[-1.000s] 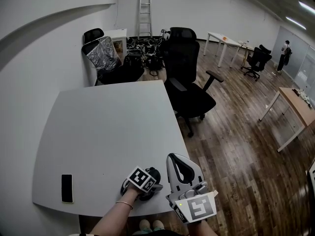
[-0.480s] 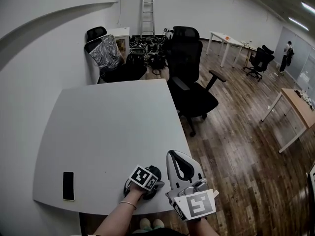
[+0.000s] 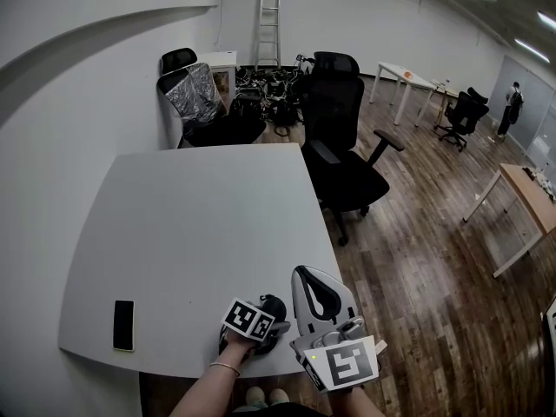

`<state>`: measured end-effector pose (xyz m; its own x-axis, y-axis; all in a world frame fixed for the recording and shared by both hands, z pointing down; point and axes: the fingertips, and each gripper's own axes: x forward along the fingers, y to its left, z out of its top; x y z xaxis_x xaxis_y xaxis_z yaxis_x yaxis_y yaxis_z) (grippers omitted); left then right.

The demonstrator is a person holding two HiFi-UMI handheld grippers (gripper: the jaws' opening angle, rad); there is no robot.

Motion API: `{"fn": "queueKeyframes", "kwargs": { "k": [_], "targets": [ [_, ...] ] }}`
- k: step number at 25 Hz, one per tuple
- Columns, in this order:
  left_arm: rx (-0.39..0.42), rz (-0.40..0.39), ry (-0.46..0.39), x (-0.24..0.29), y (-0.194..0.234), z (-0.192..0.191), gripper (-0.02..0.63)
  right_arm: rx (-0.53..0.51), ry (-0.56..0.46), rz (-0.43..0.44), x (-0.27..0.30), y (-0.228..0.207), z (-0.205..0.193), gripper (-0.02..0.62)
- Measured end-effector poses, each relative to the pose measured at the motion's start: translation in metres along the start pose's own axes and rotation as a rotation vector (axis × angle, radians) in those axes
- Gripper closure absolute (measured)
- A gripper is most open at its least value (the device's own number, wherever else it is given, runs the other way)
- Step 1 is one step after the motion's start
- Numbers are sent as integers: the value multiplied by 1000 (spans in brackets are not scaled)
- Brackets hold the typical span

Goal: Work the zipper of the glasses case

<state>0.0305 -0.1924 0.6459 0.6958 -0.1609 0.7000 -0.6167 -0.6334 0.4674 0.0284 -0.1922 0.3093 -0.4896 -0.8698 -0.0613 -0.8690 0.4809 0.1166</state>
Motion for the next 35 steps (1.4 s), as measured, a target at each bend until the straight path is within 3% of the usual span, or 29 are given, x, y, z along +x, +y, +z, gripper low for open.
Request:
{"fn": "queueKeyframes", "kwargs": {
  "k": [5,8,10,14,16,17,20,24,27,31,35],
  "targets": [
    [-19,-52,-88,-12,-15,2,293,3,-25,3,4,5,7,588],
    [-87,-154,-229,-31,-28,20,295,-8,-25,25,4,12,7,588],
    [-118,-299,-349,-56,-38,34,293,-12,-21,24,3,13,9,588],
    [-127,-695,-684,-161,-52,75,293,-40,-26,29,5,7,7,588],
    [-58,-867,-802,-221,-63,90,293,-107,-38,59,10,7,9,586],
    [9,-919,-821,-245,-72,94,293,-152,-34,79,12,9,7,586],
    [242,-960,-745,-284,-107,97,293,-237,-13,170,16,25,-1,586],
    [453,-909,-576,-294,-141,94,291,-328,-2,346,14,60,-6,581],
    [530,-866,-486,-298,-145,91,291,-400,-5,432,12,81,-9,532],
    [580,-811,-402,-304,-144,89,291,-454,-90,468,3,92,3,531],
    [616,-820,-367,-312,-151,85,296,-366,-194,492,-6,95,23,531]
  ]
}}
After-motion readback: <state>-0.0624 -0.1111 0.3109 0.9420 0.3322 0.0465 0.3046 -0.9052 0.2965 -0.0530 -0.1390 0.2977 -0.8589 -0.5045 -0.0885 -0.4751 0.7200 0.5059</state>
